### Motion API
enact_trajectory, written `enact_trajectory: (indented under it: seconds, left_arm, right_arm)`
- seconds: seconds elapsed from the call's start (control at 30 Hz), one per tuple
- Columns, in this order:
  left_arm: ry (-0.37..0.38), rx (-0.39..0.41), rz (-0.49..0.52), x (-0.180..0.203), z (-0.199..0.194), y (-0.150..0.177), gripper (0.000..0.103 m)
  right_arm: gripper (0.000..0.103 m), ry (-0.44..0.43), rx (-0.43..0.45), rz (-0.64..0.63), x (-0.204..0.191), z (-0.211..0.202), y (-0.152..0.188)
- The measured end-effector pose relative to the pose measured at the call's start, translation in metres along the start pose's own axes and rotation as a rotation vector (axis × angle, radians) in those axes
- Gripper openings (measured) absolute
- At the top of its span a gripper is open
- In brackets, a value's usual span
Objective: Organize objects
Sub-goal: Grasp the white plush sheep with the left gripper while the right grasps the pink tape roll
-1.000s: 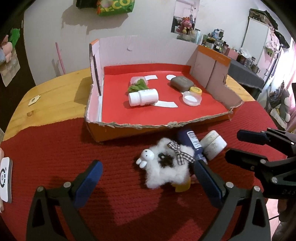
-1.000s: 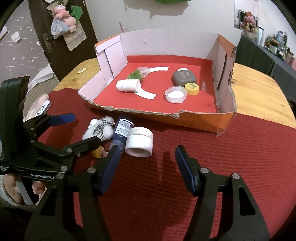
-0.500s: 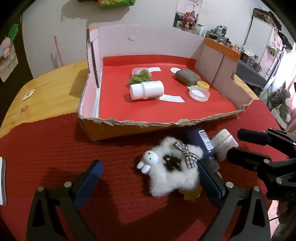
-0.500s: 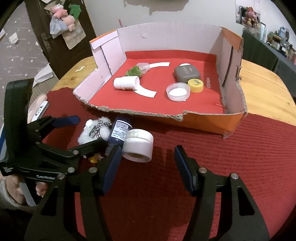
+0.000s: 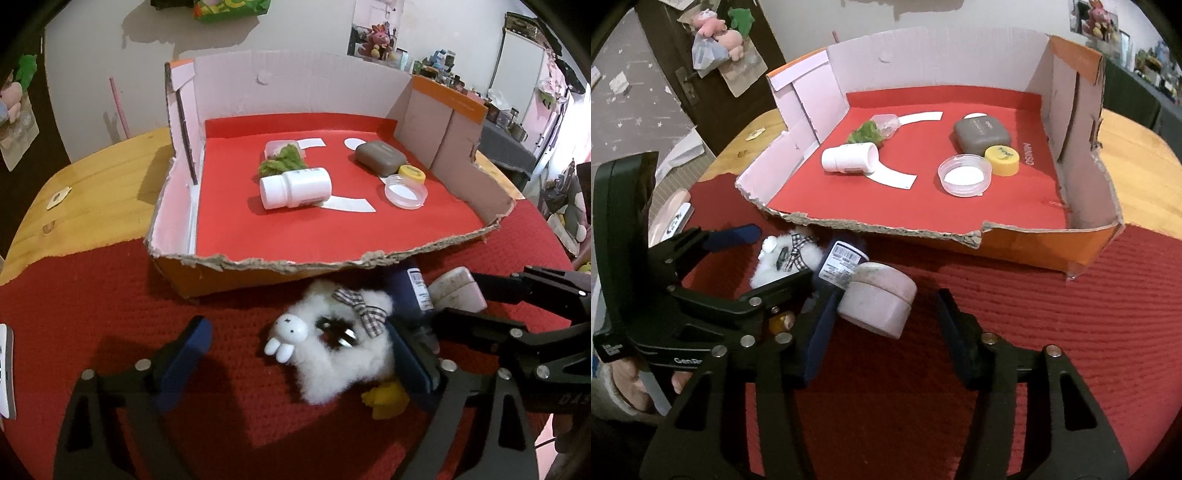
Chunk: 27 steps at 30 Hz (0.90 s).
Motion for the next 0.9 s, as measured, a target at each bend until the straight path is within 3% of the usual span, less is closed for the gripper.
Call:
enact_trajectory:
  seconds: [0.23,0.9]
  left_arm:
    - [-0.011,0.012,0.038,0.007,-0.005,0.0,0.058]
    - [0.025,0.023,0.022,0.008,-0.021,0.009,0.056]
  right_arm:
    - [0.04,-0.032,-0.005,0.01,0.0,0.0,0.002]
    - [0.038,-0.024,0.025,0.019,-0.005,-0.016,0.008]
Point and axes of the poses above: each gripper's, at about its wrist camera, not at the fingertips, and z roughly the way its jaws point, x to its right, y to its underside, the point moved 3 cm from there along z, roughly the way its jaws point, and after that the axes turned 4 degrees about z, right-handed, at the moved point
